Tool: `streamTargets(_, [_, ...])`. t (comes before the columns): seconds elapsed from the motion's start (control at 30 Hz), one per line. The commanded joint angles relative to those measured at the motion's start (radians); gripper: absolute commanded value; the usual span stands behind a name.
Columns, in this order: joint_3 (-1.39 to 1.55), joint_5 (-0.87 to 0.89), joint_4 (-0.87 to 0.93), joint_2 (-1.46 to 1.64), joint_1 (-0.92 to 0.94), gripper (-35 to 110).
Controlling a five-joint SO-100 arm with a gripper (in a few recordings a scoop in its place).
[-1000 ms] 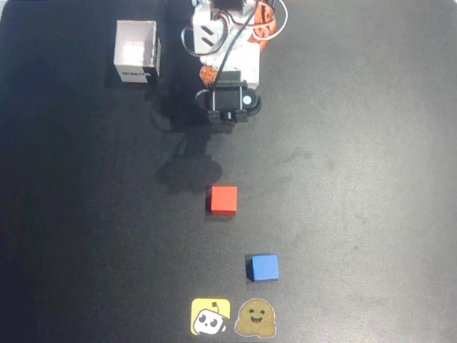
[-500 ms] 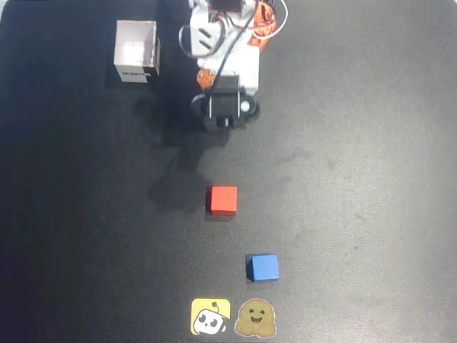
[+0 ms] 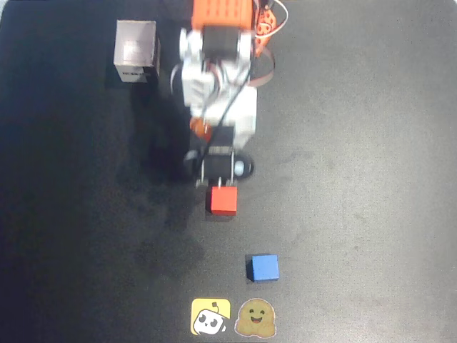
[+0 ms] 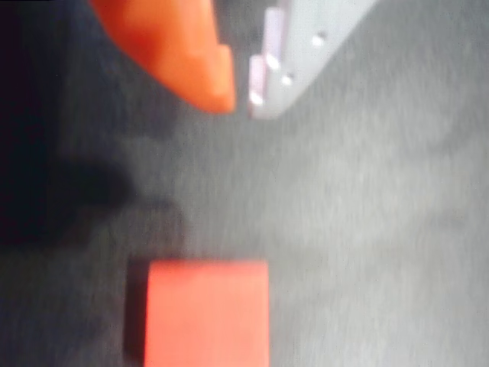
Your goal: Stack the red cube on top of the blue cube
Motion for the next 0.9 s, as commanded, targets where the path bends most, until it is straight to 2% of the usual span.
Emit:
streamTargets(0.0, [-0.135, 0.008, -0.009, -0.103, 0.008, 0])
streamTargets(0.3, [-0.333, 0.008, -0.008, -0.310, 0.011, 0])
streamTargets(0.87, [-0.382, 0.011, -0.117, -0.459, 0.011, 0])
